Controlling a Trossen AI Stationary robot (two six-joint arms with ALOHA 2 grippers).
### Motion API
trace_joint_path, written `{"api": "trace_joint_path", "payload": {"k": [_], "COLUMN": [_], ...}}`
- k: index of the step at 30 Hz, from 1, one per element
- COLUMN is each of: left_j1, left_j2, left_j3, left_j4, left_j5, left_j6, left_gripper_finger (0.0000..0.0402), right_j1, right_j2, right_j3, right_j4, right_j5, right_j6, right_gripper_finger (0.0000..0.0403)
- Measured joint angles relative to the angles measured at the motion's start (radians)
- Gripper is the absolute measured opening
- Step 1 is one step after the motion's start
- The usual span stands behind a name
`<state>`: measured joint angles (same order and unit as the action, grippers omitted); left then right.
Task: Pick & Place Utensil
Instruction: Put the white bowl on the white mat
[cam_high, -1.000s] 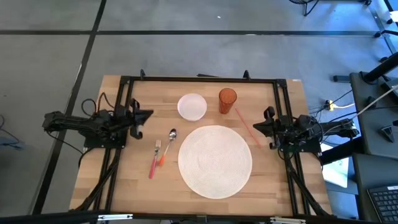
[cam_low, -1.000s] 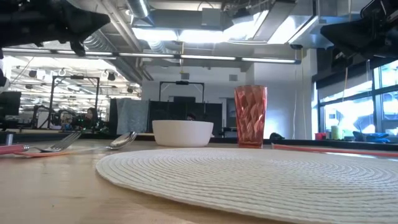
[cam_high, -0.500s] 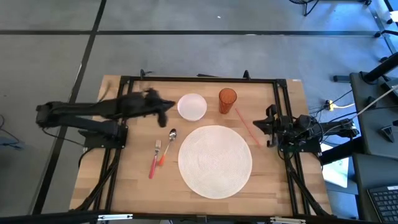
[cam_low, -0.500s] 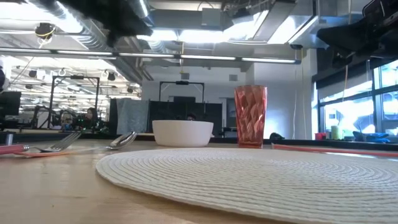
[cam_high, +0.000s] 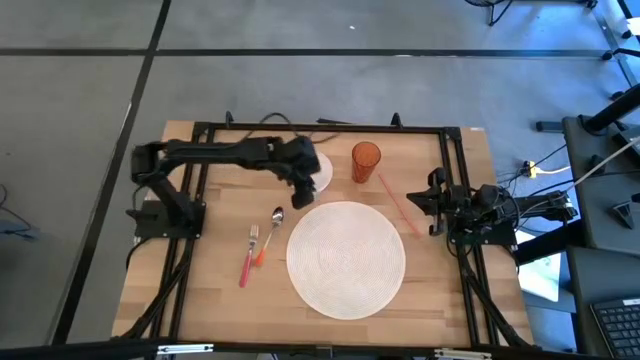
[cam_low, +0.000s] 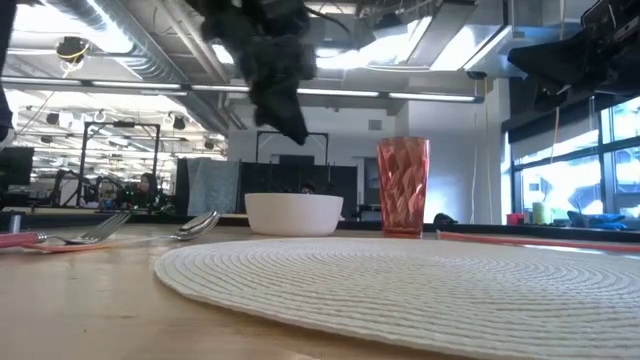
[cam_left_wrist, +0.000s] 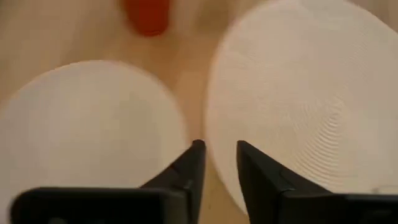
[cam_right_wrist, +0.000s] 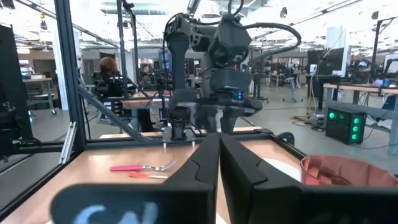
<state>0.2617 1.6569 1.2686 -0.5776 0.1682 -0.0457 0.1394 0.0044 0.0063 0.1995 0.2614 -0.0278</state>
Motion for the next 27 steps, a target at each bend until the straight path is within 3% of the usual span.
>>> {"api": "trace_joint_path", "payload": {"k": [7,11,27], "left_j1": [-0.025,-0.016,0.026], "left_j2": [0.155,0.221,0.318], "left_j3": [0.154,0.193,0.195], "left_j4": [-0.154,-0.211,-0.205], "left_j5": [-0.038,-0.096,-0.151], "left_j6": [0.019,-0.017,-0.007], "left_gripper_finger": [0.0199,0.0232,0.0242], "right_j1": [0.0,0.0,0.0], "right_j2": [0.0,0.0,0.0], "right_j3": [0.0,0.0,0.0], "right_j4": [-0.04,-0.067,-0.081], "right_j5": [-0.002,0.0,0.0], "right_j6": [0.049,0.06,0.099], "right_gripper_finger": [0.0016,0.0016,0.0016]}}
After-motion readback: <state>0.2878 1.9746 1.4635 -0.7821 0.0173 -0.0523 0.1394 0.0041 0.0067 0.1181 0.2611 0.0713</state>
